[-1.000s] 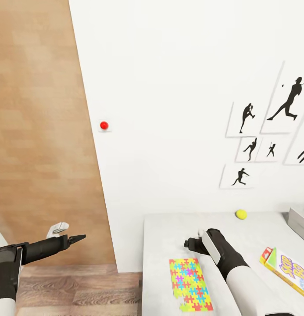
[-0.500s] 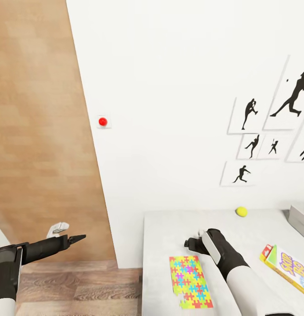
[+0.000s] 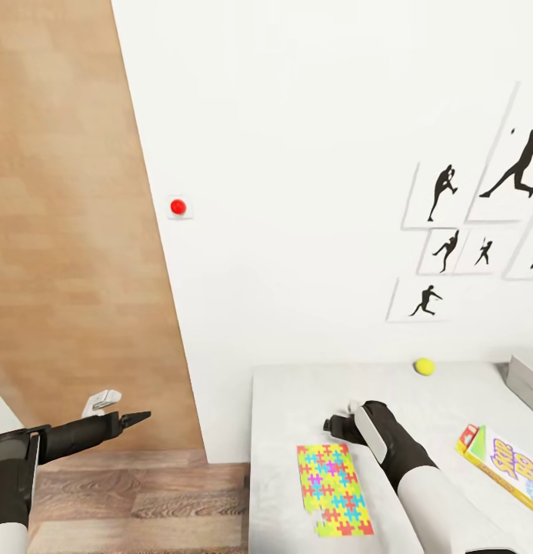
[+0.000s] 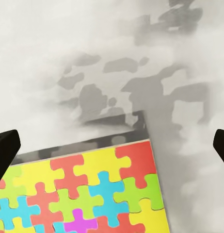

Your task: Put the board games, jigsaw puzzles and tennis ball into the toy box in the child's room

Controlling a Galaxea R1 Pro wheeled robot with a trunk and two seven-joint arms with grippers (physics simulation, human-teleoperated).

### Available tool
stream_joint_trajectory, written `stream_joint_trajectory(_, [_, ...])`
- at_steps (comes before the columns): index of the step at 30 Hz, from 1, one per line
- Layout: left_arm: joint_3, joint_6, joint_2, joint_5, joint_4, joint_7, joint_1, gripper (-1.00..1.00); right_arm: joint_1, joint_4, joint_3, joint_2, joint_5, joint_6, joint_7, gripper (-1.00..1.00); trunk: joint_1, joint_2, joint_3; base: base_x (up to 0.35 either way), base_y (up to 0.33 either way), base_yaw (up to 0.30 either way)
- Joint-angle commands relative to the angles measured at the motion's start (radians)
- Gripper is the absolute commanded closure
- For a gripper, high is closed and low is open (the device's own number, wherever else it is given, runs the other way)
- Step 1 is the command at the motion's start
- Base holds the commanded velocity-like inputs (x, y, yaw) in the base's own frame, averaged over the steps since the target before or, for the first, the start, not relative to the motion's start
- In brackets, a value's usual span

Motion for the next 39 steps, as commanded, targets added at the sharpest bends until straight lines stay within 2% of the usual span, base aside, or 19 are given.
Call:
stream_joint_trajectory(1, [0.002,0.008,-0.001,-0.01,-0.001,-0.01,-0.002,-1.0,-0.001,-0.001,0.004,-0.001,-0.011,0.002,-0.009,-1.0,0.001,-0.003,-0.004,0.0,0.0,0.0])
stream_joint_trajectory(11, [0.002,0.008,-0.001,-0.01,-0.001,0.018,-0.002,-1.0,-0.001,0.0,0.004,-0.004,-0.012,0.0,-0.009,-1.0,0.001,-0.003,-0.021,0.0,0.0,0.0])
stream_joint_trajectory(24, [0.002,0.008,-0.002,-0.01,-0.001,0.023,-0.002,-1.0,-0.001,-0.001,0.004,-0.005,-0.015,0.005,-0.002,-1.0,0.001,-0.003,-0.041,0.0,0.0,0.0])
stream_joint_trajectory(39, [0.002,0.004,-0.001,-0.008,-0.001,0.023,-0.002,-1.0,-0.002,-0.001,0.005,-0.006,-0.021,0.017,-0.001,-1.0,0.001,-0.003,-0.045,-0.009,0.002,0.0])
